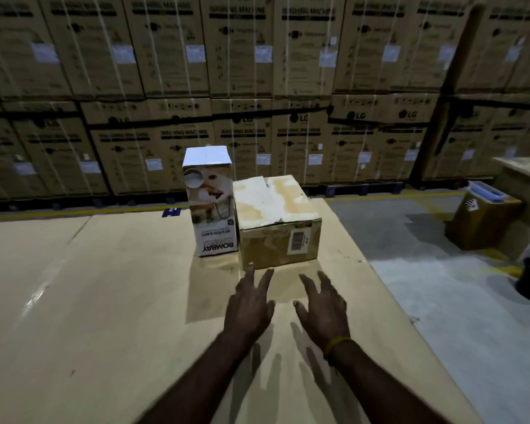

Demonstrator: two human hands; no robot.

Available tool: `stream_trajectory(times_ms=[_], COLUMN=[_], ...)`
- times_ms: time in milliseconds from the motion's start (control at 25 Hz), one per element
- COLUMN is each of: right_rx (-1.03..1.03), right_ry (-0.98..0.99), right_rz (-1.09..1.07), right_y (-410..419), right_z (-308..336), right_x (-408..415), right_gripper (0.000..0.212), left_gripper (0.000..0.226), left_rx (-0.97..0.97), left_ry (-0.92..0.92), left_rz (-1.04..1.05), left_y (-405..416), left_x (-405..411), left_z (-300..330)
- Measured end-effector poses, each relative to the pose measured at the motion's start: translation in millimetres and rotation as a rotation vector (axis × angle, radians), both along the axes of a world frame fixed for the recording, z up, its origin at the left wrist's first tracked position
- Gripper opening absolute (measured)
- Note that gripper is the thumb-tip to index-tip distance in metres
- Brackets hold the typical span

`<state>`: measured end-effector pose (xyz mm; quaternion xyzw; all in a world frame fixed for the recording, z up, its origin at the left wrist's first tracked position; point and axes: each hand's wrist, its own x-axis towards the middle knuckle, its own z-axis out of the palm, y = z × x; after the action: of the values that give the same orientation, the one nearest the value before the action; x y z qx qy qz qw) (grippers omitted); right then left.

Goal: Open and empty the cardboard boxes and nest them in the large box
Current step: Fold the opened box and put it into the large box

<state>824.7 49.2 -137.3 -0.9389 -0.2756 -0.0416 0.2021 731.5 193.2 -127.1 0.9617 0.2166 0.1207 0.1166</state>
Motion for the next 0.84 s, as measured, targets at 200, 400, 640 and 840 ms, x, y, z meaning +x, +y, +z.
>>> stream_trajectory(times_ms=[200, 400, 640, 840], right_rx=[0.101, 0.18, 0.311, 0.343], right_ry=[-0.032, -0.025, 0.077, 0.082], right_rz=[-0.014, -0.039, -0.053, -0.073], right_y=[52.1, 96.3, 101.4, 66.6], right_z=[9.8, 15.0, 7.0, 7.8], right_x=[88.2, 155.4, 177.6, 140.0], right_gripper=[0.067, 0.072, 0.065, 0.061], left_gripper=[0.078, 0.07, 0.065, 0.06], left_rx=[0.107, 0.199, 0.001, -0.017], left_ry=[-0.06, 0.019, -0.105, -0.156], left_rz=[0.028, 0.059, 0.118, 0.064], left_y=[57.0, 98.4, 102.2, 78.3], left_x=[75.1, 135.3, 147.8, 113.3], left_z=[11.9, 20.2, -1.3, -2.2])
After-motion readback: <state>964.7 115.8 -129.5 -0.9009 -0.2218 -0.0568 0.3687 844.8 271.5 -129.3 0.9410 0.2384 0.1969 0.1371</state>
